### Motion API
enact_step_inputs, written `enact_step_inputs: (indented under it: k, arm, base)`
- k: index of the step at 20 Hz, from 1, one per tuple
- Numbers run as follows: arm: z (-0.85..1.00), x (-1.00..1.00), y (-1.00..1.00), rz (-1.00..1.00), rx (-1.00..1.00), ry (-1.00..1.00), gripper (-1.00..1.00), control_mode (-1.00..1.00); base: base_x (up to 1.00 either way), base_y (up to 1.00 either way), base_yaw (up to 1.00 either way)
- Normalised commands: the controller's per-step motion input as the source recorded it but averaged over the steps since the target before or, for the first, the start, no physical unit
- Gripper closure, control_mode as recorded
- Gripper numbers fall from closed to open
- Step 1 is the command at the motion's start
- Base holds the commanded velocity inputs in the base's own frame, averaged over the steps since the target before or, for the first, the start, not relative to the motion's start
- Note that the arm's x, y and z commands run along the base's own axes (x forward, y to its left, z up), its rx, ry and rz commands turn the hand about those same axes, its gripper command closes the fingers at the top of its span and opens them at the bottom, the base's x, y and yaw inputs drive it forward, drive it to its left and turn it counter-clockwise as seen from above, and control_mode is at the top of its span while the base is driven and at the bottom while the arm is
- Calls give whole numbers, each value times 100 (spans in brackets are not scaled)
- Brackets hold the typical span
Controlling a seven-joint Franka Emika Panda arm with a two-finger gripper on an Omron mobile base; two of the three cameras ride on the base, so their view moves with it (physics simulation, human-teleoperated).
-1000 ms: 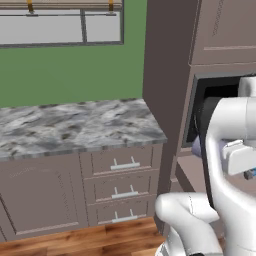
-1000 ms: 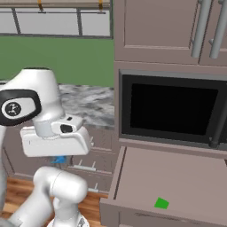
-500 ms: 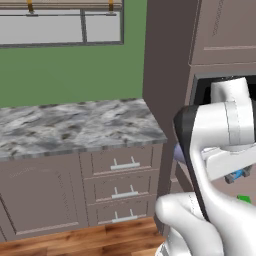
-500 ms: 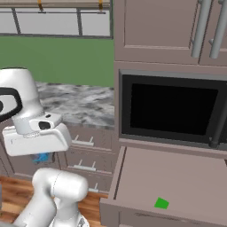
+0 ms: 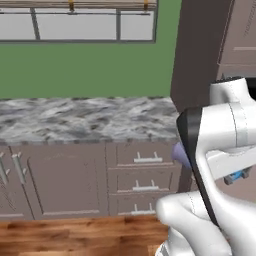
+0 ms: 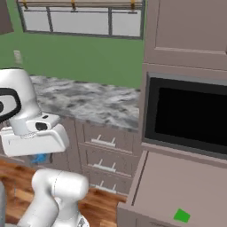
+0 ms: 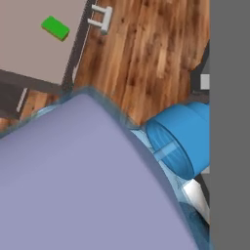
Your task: Restock the sink supplies by placing the sponge and soap dispenser on the counter and next to the sink. Make sure the soap dispenser is upright.
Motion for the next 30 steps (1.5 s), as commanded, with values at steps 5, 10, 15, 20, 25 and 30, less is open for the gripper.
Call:
enact_step_inputs:
  k: [5,10,15,20,25,30]
  arm:
    - [0,0,0,0,0,0,100,100]
    - [0,0,0,0,0,0,100,100]
    - [0,0,0,0,0,0,100,100]
    - [0,0,0,0,0,0,100,100]
    - [0,0,0,0,0,0,100,100]
    - [0,0,0,0,0,0,100,100]
  base:
    - [-3,69,71]
    - [0,66,77]
    - [0,62,77]
    - [4,53,77]
    - [33,39,71]
    - [86,11,61]
